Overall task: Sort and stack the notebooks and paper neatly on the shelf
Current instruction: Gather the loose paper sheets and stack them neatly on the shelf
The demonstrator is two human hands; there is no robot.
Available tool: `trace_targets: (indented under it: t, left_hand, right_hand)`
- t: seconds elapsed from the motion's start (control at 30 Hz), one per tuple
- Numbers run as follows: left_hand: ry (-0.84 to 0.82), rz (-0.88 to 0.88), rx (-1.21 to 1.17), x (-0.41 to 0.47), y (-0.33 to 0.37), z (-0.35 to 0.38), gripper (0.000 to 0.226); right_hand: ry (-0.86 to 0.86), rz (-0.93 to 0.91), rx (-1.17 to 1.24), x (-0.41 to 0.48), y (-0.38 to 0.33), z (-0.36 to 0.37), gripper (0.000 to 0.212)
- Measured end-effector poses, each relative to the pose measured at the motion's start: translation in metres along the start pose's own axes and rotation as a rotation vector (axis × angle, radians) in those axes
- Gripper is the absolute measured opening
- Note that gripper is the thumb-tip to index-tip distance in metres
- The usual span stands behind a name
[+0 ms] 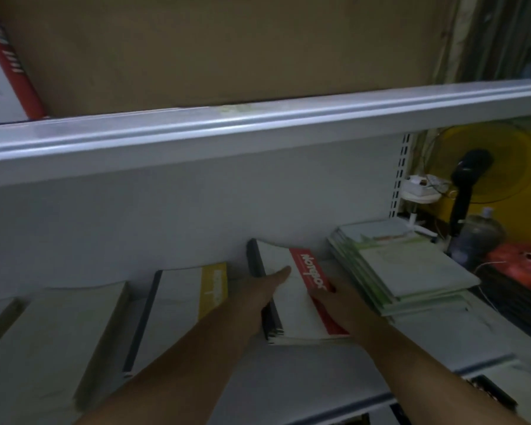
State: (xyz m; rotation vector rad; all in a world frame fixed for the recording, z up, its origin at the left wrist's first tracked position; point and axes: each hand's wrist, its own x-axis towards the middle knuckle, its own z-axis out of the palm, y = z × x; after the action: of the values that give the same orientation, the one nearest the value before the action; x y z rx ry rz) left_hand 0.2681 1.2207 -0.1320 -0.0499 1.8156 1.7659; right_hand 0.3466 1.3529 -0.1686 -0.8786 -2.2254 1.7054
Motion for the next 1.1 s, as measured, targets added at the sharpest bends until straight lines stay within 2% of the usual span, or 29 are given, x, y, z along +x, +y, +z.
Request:
trace_targets:
  t: [0.07,0.17,0.23,0.3,0.37,0.43,0.5,0.57,0.63,0.67,0.73,0.8,0.87,0.93,1.0,1.07,1.1]
  left_hand:
    - [0.027,0.079,0.094,-0.005,-0.006,0.002,0.046]
    - [-0.015,0.293,0.053,-0.015,-0.021,-0.004,0.04]
    - [-0.063,0.475,0.046,-0.023,-0.03,-0.009,0.046]
    - [-0.083,0.624,0.049,-0.025,-0.035,-0.013,0.055]
    - [-0.083,0.683,0.03,-0.026,-0.036,-0.015,0.057]
    - [-0.044,0.685,0.017,-0.027,-0.041,-0.012,0.055]
    - [-0.007,0.657,-0.011,-0.027,-0.05,-0.008,0.06]
    - [0.005,0.619,-0.046,-0.026,-0.054,-0.005,0.06]
    - [0.003,0.606,-0.046,-0.026,-0.052,-0.004,0.057]
    - [0.001,0.609,-0.041,-0.026,-0.051,-0.003,0.057]
    - [0.004,0.62,-0.075,-0.028,-0.049,-0.001,0.063]
    - [0.022,0.644,-0.055,-0.028,-0.05,0.0,0.067]
    - [0.007,0.635,-0.044,-0.026,-0.053,-0.001,0.065]
    - [-0.019,0.604,-0.044,-0.026,-0.049,-0.003,0.062]
    - [-0.05,0.583,-0.039,-0.036,-0.041,-0.003,0.069]
    - [-0.042,0.589,-0.028,-0.049,-0.027,-0.013,0.08]
    - [0.006,0.606,-0.009,-0.052,-0.013,-0.026,0.078]
  right_hand:
    - [-0.023,0.01,0.053,-0.003,0.001,-0.005,0.037]
    - [-0.106,0.008,0.228,-0.005,-0.007,-0.016,0.039]
    - [-0.108,-0.093,0.187,-0.01,-0.015,-0.018,0.033]
    - [0.022,-0.254,0.181,-0.019,-0.021,-0.015,0.023]
    - [0.185,-0.411,0.19,-0.029,-0.021,-0.012,0.013]
    - [0.279,-0.485,0.199,-0.034,-0.013,-0.007,0.019]
    - [0.303,-0.476,0.212,-0.039,-0.004,-0.002,0.026]
    - [0.258,-0.47,0.24,-0.042,0.001,-0.001,0.03]
    - [0.157,-0.479,0.268,-0.042,0.001,-0.006,0.022]
    - [0.11,-0.485,0.272,-0.039,0.003,-0.009,0.035]
    - [0.124,-0.498,0.269,-0.039,0.001,-0.01,0.059]
    - [0.179,-0.518,0.275,-0.038,0.005,-0.007,0.056]
    - [0.138,-0.521,0.339,-0.037,0.01,-0.005,0.045]
    - [0.035,-0.491,0.406,-0.031,0.018,-0.01,0.057]
    - [0.028,-0.511,0.365,-0.034,0.013,-0.013,0.068]
    - [0.057,-0.52,0.331,-0.037,0.0,-0.014,0.058]
    - [0.084,-0.48,0.317,-0.034,-0.008,-0.014,0.051]
